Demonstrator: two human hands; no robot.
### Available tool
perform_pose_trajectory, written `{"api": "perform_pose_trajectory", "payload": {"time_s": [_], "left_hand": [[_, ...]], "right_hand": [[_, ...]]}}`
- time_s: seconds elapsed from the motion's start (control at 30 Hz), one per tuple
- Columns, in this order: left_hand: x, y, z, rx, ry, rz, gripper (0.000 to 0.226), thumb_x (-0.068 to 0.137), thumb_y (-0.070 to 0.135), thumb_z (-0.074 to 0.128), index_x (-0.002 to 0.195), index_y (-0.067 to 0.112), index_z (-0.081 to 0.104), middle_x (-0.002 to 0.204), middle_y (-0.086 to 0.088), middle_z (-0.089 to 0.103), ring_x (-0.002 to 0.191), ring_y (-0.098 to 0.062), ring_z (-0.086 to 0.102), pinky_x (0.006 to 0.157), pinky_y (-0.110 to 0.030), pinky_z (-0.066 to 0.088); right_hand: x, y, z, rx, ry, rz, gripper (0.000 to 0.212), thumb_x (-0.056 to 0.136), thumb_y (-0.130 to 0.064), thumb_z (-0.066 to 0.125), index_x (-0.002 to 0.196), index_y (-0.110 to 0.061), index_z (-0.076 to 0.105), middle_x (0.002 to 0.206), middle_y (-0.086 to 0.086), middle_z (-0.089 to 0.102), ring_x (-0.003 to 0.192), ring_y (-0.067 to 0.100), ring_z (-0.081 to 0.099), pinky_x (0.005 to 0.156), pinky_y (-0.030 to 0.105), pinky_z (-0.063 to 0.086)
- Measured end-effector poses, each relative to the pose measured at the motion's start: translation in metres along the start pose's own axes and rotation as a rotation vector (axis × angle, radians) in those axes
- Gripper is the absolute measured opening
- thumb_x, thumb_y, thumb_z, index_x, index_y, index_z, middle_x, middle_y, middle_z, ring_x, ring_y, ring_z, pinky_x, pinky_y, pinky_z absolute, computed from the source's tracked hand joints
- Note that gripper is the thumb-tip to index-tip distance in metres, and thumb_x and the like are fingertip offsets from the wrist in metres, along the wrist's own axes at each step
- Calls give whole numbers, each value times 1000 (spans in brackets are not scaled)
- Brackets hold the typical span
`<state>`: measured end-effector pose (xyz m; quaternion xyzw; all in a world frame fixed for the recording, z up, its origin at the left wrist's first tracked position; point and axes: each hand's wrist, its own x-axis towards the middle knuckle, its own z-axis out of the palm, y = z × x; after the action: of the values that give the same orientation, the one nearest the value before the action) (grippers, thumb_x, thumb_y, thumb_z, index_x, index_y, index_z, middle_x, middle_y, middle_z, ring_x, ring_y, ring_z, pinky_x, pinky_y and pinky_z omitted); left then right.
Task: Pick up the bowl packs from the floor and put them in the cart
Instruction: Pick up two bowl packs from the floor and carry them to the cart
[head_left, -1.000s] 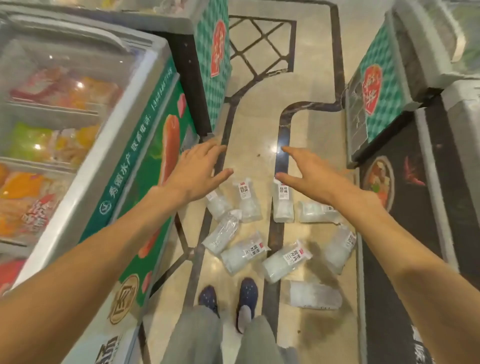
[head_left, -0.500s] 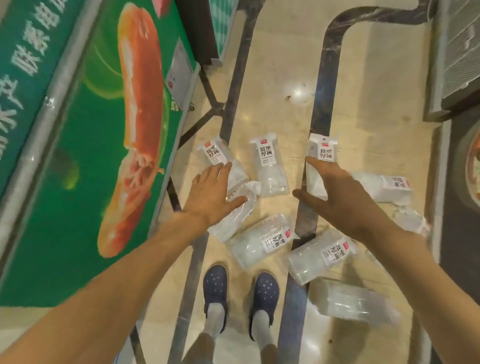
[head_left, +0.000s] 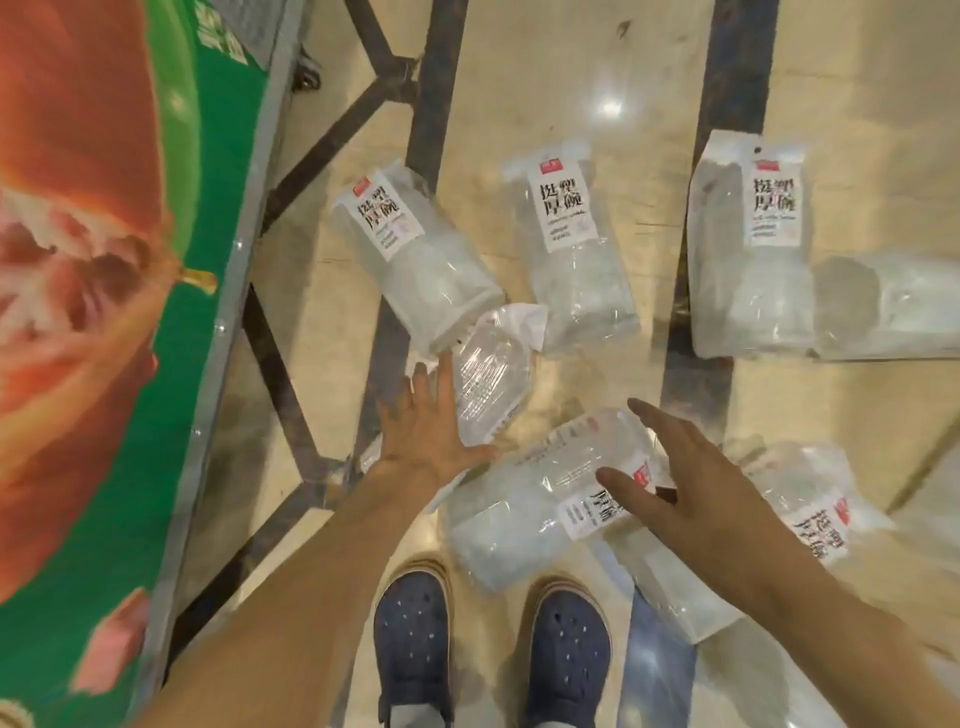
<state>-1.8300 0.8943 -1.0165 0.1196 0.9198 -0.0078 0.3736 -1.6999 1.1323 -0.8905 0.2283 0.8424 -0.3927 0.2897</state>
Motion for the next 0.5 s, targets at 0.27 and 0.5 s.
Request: {"api": "perform_pose_trajectory", "payload": {"time_s": [0.27, 0.5], "left_hand": [[24, -2, 36, -56, 60, -62, 151, 61, 71, 83, 156, 31, -26, 162, -21, 10, 148, -42, 20, 112, -66, 33], [1, -17, 16, -72, 95, -32, 143, 63, 66, 85, 158, 30, -16, 147, -17, 34, 138, -38, 37, 110, -58, 38]], "right_hand": [[17, 20, 37, 39, 32, 44, 78, 91, -70, 51, 158, -45, 22, 158, -14, 38, 138, 17, 46, 112, 41, 42], [5, 11, 42, 124, 60, 151, 82, 91, -71, 54, 159, -40, 22, 157, -8, 41, 135, 21, 50, 110, 45, 45]]}}
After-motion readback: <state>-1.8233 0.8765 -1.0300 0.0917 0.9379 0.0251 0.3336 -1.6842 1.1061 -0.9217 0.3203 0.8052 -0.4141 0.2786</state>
